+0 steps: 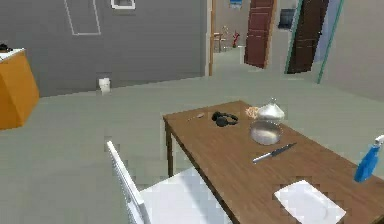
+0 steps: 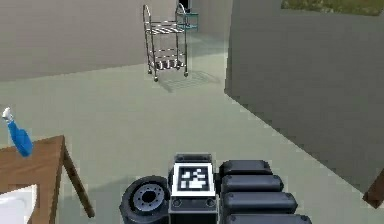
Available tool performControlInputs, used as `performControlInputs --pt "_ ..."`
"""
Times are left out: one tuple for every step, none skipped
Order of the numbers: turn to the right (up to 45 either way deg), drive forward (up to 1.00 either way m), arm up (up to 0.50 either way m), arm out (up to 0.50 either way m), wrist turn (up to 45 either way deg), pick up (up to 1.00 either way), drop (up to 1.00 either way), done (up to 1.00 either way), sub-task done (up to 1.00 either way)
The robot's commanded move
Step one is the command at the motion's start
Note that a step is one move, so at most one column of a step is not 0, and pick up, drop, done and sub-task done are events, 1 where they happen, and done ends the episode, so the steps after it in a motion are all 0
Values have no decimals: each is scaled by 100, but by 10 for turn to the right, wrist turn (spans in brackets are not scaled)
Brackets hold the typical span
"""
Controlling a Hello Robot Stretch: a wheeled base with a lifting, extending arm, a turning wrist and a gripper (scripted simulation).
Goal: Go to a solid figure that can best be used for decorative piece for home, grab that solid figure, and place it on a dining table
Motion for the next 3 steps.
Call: performControlInputs --pt "390 0 0 0 0 0 0 0 0" --pt "-450 0 0 0 0 0 0 0 0" --pt "-330 0 0 0 0 0 0 0 0"
